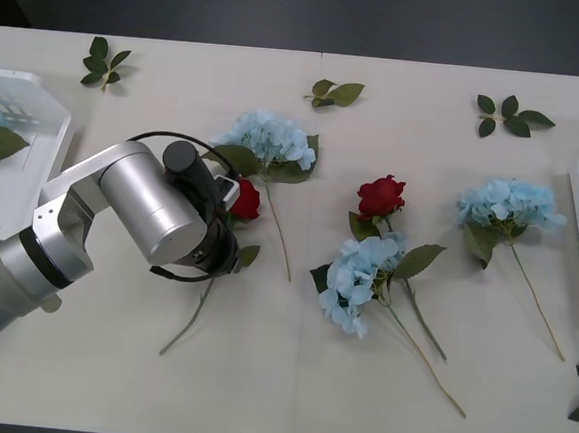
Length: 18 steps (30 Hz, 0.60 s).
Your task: Put the red flowers into the right box and the blue flowers into the left box
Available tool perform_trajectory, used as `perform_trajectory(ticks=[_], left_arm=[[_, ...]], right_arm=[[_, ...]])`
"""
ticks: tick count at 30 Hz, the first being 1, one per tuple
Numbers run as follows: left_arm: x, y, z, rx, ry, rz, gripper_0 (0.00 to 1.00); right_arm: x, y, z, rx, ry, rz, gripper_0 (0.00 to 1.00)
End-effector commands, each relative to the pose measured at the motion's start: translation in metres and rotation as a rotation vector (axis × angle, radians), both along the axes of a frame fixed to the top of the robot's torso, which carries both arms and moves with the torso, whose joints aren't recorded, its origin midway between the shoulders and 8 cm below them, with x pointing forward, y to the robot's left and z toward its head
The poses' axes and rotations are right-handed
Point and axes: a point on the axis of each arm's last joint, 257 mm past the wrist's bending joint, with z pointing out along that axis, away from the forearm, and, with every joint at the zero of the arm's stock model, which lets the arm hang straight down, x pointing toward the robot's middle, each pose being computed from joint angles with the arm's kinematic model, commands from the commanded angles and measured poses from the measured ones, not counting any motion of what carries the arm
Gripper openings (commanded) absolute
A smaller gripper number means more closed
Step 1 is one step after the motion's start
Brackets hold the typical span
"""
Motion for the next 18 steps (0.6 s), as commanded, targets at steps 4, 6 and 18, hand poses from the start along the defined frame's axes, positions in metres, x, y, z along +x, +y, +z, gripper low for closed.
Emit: perform_trajectory(ticks=[4,6,18], left_arm=[[0.011,-0.012,0.013,-0.013,-0.037,-0.008,1.0],[0.01,-0.011,0.011,-0.006,-0.035,-0.01,1.0],[0.004,-0.009,0.0,0.037,-0.032,-0.029,1.0]], right_arm=[[0.03,0.046,0.033,0.102,-0.056,0.076,0.57],[0.037,0.065,0.036,0.127,-0.062,0.109,0.57],[0.051,0.168,0.051,0.208,0.011,0.237,0.57]])
